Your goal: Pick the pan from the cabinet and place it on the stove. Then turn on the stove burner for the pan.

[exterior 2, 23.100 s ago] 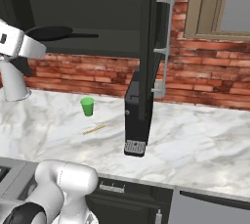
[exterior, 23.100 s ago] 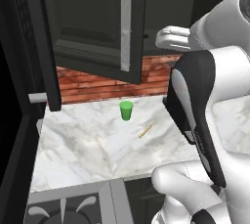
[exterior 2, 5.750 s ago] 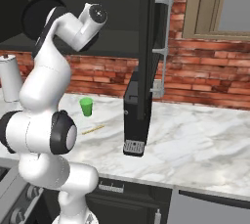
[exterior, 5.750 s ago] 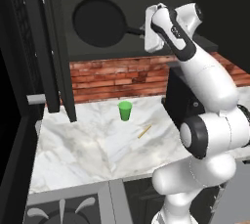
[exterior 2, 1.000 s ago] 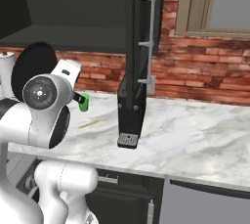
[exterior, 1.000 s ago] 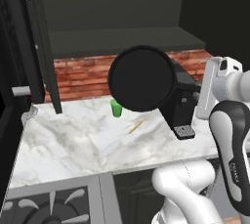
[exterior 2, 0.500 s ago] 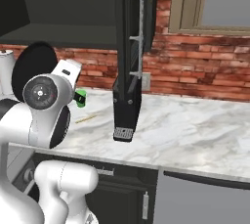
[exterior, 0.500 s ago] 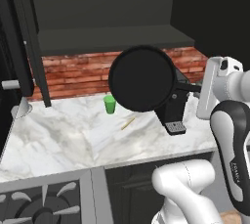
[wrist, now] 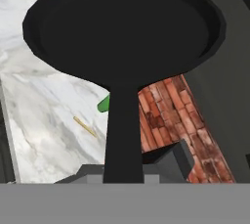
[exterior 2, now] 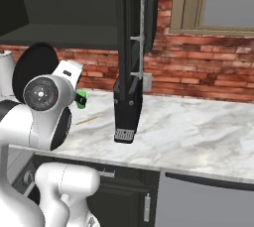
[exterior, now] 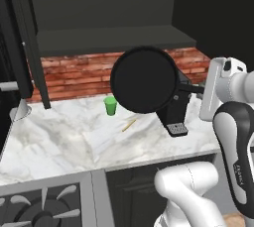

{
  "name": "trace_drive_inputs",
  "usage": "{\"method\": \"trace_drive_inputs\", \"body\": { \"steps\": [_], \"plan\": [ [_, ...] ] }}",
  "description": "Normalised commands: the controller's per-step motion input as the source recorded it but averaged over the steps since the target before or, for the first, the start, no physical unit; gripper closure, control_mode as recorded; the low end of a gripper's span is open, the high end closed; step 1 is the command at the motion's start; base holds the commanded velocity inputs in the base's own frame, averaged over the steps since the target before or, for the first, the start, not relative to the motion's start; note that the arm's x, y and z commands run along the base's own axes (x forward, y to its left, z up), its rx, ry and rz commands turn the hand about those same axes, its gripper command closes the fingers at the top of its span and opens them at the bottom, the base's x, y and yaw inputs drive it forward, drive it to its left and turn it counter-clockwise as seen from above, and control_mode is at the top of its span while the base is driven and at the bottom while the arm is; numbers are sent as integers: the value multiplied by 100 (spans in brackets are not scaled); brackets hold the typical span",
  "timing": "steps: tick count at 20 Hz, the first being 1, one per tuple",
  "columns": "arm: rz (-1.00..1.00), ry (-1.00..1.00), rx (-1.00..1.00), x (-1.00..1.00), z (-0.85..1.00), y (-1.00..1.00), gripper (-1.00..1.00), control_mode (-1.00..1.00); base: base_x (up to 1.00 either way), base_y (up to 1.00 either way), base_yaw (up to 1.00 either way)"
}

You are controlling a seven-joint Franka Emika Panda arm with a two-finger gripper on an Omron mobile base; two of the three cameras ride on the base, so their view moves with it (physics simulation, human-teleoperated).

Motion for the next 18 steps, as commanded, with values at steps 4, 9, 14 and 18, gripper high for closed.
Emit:
{"method": "trace_drive_inputs", "body": {
  "steps": [4, 9, 14, 18],
  "plan": [
    [0, 0, 0, 0, 0, 0, 100, 100, 0, -10, 6],
    [0, 0, 0, 0, 0, 0, 100, 100, 1, 2, 16],
    [0, 0, 0, 0, 0, 0, 100, 100, 14, 4, 26],
    [0, 0, 0, 0, 0, 0, 100, 100, 27, -12, 22]
  ]
}}
